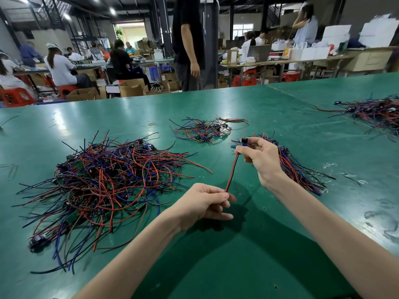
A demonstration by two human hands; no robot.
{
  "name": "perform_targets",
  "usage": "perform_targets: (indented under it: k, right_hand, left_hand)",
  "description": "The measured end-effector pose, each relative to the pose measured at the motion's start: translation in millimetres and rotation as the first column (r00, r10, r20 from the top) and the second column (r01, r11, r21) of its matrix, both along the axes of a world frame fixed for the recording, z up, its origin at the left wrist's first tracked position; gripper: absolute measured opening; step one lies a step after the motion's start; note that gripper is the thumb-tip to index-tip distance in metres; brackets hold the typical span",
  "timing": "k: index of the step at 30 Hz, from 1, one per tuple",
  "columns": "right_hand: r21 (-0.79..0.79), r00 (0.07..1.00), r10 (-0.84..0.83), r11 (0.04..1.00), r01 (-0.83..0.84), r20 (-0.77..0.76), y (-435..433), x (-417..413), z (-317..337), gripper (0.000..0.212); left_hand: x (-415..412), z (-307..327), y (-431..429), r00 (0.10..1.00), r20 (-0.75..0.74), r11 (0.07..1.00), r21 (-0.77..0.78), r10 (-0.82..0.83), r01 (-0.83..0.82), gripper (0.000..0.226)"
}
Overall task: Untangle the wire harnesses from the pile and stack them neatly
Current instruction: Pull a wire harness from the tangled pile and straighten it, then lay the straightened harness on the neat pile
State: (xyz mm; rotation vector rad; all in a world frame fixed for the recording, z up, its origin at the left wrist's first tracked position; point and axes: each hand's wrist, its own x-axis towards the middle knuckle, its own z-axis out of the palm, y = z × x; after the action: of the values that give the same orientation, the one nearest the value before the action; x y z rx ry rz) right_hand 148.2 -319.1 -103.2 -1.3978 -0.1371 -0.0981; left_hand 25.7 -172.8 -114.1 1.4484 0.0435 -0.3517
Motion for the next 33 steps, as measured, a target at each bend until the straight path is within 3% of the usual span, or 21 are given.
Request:
perform_targets:
  k: [9,18,21,23,25,30,33]
  right_hand:
    - [-0.021,1.000,0.004,1.000,-0.004,0.023,1.6,-2.3,0.5,0.024]
    - [0.017,0.997,-0.011,1.000,0.010,0.074,-26.9,14.6,27.8,0.021]
    - [-0.159,0.994,-0.107,0.981,0.112,0.038,-52.6,31.2,33.7,0.027]
    - [-0.437,0.980,-0.198,0.881,0.180,0.005,-66.8,40.0,24.9,0.031]
    - [-0.618,0.964,-0.266,0.759,0.205,-0.008,-76.4,45.3,15.6,0.030]
    - [-0.770,0.936,-0.332,0.566,0.294,0.113,-83.6,51.6,8.8,0.026]
    - [-0.802,0.933,-0.322,0.508,0.314,0.161,-81.3,50.3,5.0,0.029]
  left_hand:
    - [5.5,-3.8,3.2,0.994,-0.038,0.994,0.057,0.099,-0.097,0.019]
    - [-0.1,-6.4,-7.2,1.000,-0.026,1.000,-0.019,-0.009,0.009,0.027]
    - [-0.1,-5.1,-4.0,1.000,-0.021,1.000,-0.004,0.001,-0.001,0.028]
    - [0.2,-4.9,-1.3,1.000,-0.022,1.000,0.002,0.001,-0.001,0.028]
    - [0.5,-5.2,-0.4,1.000,-0.024,1.000,0.011,-0.002,0.002,0.027]
    - [1.1,-3.5,-3.3,1.000,-0.027,1.000,0.007,-0.010,0.010,0.024]
    - [0.2,-3.0,-3.0,1.000,-0.029,1.000,0.004,-0.011,0.011,0.023]
